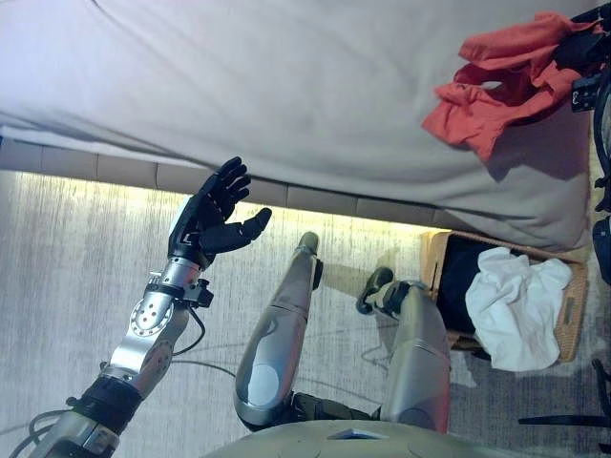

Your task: Pick up the clothes from the bed and place them into the basket

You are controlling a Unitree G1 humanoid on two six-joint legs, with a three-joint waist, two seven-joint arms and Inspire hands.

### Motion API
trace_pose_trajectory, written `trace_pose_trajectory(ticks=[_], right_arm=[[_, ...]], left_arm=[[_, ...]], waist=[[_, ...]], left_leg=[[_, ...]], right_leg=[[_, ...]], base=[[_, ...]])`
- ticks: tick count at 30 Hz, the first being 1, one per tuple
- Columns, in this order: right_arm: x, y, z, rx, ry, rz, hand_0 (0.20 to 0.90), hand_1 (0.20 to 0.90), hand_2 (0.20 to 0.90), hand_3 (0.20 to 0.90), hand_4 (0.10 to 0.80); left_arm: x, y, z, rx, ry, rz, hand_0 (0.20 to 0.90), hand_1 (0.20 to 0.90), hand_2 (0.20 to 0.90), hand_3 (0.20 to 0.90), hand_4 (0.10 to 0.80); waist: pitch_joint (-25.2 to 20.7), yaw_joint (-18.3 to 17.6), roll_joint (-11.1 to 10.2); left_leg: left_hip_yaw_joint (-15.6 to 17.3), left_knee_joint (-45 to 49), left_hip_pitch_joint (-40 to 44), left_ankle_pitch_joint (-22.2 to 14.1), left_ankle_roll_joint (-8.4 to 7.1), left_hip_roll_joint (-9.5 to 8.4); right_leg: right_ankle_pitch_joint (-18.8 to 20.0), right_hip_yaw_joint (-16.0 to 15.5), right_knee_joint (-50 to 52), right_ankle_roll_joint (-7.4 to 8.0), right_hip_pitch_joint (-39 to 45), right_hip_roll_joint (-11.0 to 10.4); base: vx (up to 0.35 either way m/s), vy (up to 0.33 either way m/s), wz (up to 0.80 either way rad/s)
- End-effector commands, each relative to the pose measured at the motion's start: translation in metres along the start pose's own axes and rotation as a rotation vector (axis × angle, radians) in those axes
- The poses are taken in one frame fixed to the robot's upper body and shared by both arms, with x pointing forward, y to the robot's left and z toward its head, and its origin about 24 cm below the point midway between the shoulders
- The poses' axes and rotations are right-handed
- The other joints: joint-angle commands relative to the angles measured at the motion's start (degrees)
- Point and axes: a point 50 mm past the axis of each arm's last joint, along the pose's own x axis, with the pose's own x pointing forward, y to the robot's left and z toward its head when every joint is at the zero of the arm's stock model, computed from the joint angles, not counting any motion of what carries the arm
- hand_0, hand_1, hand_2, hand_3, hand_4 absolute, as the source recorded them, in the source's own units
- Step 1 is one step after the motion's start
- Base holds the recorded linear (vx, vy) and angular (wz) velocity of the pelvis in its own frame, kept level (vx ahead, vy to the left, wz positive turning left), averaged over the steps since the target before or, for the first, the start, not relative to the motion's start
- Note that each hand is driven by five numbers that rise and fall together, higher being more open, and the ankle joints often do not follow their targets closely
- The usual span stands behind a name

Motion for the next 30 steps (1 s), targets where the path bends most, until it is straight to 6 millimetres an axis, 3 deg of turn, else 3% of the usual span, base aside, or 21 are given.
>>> trace_pose_trajectory(ticks=[1,6,8,15,19,25,30], right_arm=[[-0.002,-0.066,0.031,-0.001,-0.169,-0.15,0.3,0.3,0.3,0.2,0.1],[-0.003,-0.079,0.02,-0.046,-0.155,-0.117,0.3,0.3,0.3,0.2,0.1],[-0.004,-0.087,0.014,-0.061,-0.144,-0.099,0.3,0.3,0.3,0.2,0.1],[-0.01,-0.103,-0.008,-0.118,-0.171,-0.055,0.3,0.3,0.3,0.2,0.1],[-0.015,-0.102,-0.015,-0.107,-0.2,-0.037,0.3,0.3,0.3,0.2,0.1],[-0.023,-0.089,-0.033,-0.112,-0.199,0.019,0.3,0.3,0.3,0.2,0.1],[-0.029,-0.067,-0.068,-0.059,-0.118,0.126,0.3,0.3,0.3,0.2,0.1]], left_arm=[[-0.001,0.002,0.013,0.013,-0.081,0.023,0.9,0.9,0.9,0.9,0.8],[-0.003,0.004,-0.005,0.058,0.01,0.074,0.9,0.9,0.9,0.9,0.8],[-0.003,0.004,-0.01,0.078,0.037,0.078,0.9,0.9,0.9,0.9,0.8],[-0.008,0.01,-0.038,0.21,0.223,0.094,0.9,0.9,0.9,0.9,0.8],[-0.001,0.019,-0.042,0.226,0.254,0.115,0.9,0.9,0.9,0.9,0.8],[0.005,0.018,-0.049,0.231,0.266,0.111,0.9,0.9,0.9,0.9,0.8],[0.013,0.014,-0.062,0.237,0.31,0.104,0.9,0.9,0.9,0.9,0.8]], waist=[[-7.6,0.52,-2.74],[-12.53,-1.1,-4.78],[-15.31,-2.49,-5.75],[-23.46,-8.06,-6.73],[-26.65,-12.06,-6.67],[-27.95,-16.0,-6.93],[-28.19,-19.73,-6.86]], left_leg=[[5.7,0.17,8.66,-8.96,3.55,0.11],[7.17,-9.14,17.45,-6.9,2.22,1.45],[8.48,-15.29,21.73,-4.43,1.9,2.01],[11.6,-31.11,33.93,-1.6,0.92,2.9],[13.47,-39.12,38.25,0.71,0.25,3.63],[15.73,-44.35,40.96,1.8,0.13,4.06],[18.3,-46.1,42.41,1.56,0.19,4.48]], right_leg=[[-1.61,-2.27,-6.01,-0.87,11.56,3.94],[1.04,-1.64,-16.77,0.92,20.41,4.79],[3.9,-1.46,-23.33,1.61,24.36,5.38],[10.91,3.29,-38.23,5.99,32.34,6.67],[15.11,7.47,-44.48,8.59,33.52,7.04],[18.0,11.33,-47.84,10.27,33.36,7.52],[19.44,14.83,-49.32,10.95,32.29,8.41]], base=[[0.135,0.134,-0.21],[0.119,0.113,-0.29],[0.118,0.141,-0.26],[0.104,0.137,-0.25],[-0.067,0.105,-0.37],[-0.07,0.031,-0.38],[-0.073,0.008,-0.32]])
